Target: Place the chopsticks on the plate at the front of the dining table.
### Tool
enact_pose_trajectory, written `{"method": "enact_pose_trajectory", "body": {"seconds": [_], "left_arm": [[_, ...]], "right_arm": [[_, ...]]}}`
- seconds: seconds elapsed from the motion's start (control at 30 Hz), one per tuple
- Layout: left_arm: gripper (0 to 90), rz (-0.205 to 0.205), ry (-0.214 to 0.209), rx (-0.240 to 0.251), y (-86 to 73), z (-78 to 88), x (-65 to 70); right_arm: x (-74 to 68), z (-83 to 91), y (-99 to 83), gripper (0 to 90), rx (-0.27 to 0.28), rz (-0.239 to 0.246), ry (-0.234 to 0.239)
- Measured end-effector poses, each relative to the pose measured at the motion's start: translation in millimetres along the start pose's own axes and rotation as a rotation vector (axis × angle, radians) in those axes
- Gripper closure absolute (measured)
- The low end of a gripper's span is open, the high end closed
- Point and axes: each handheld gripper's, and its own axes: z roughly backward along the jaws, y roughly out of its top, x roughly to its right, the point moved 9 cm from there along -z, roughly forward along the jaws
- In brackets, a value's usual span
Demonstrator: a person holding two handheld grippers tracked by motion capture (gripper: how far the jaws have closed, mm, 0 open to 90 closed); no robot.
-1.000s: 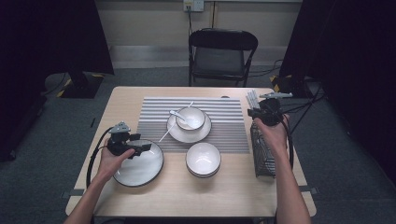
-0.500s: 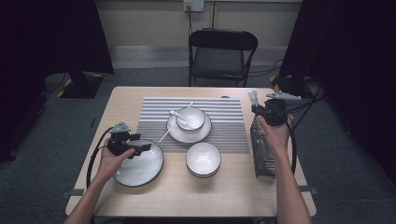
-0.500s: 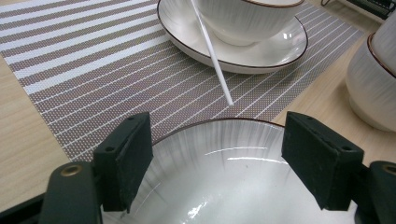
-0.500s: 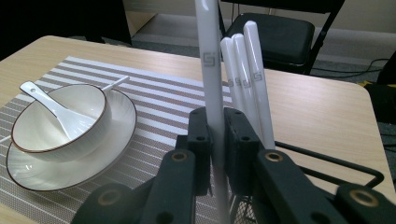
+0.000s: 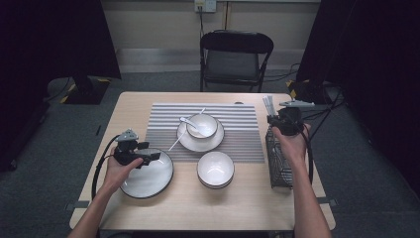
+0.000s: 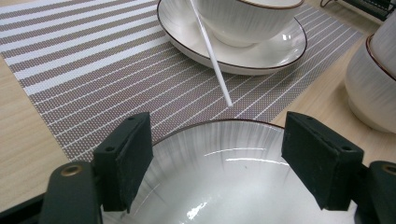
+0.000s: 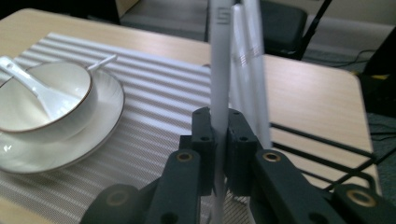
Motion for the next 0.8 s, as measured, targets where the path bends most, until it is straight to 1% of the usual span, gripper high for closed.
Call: {"method": "enact_pose_trajectory", "body": {"seconds": [0.03,0.1,0.2,0.33,0.47,0.53,0.57,0.63,0.8], "left_arm": [[24.7,-0.001,-0.002,0.001,0.1,0.3,0.7],[24.9,-0.007,0.001,0.005,1.1,1.3,0.4],[24.9,-0.007,0.001,0.008,1.4,1.3,0.4],[24.9,-0.008,0.005,0.007,1.4,1.4,0.5],[24.9,-0.007,0.003,0.008,1.1,1.1,0.1],[24.9,-0.006,0.005,0.006,1.2,1.1,0.5],[24.9,-0.012,0.006,0.007,1.8,1.3,0.6],[24.9,-0.01,-0.001,0.011,2.6,1.1,1.6],[24.9,-0.013,0.0,0.011,2.5,0.6,1.6]], "right_arm": [[-0.2,1.6,1.3,84.8,0.011,-0.005,0.014],[0.7,4.9,3.2,84.9,0.026,-0.009,0.019],[1.1,8.7,4.5,84.9,0.04,0.004,0.016],[2.9,12.6,7.6,84.9,0.072,-0.007,0.022],[2.5,15.5,9.9,84.9,0.093,-0.009,0.025],[2.3,16.1,9.2,84.9,0.089,0.002,0.019],[2.4,16.4,9.0,84.9,0.093,0.002,0.021],[3.9,17.4,9.6,84.9,0.1,-0.003,0.017],[3.4,24.1,15.3,84.9,0.127,-0.011,0.027]]}}
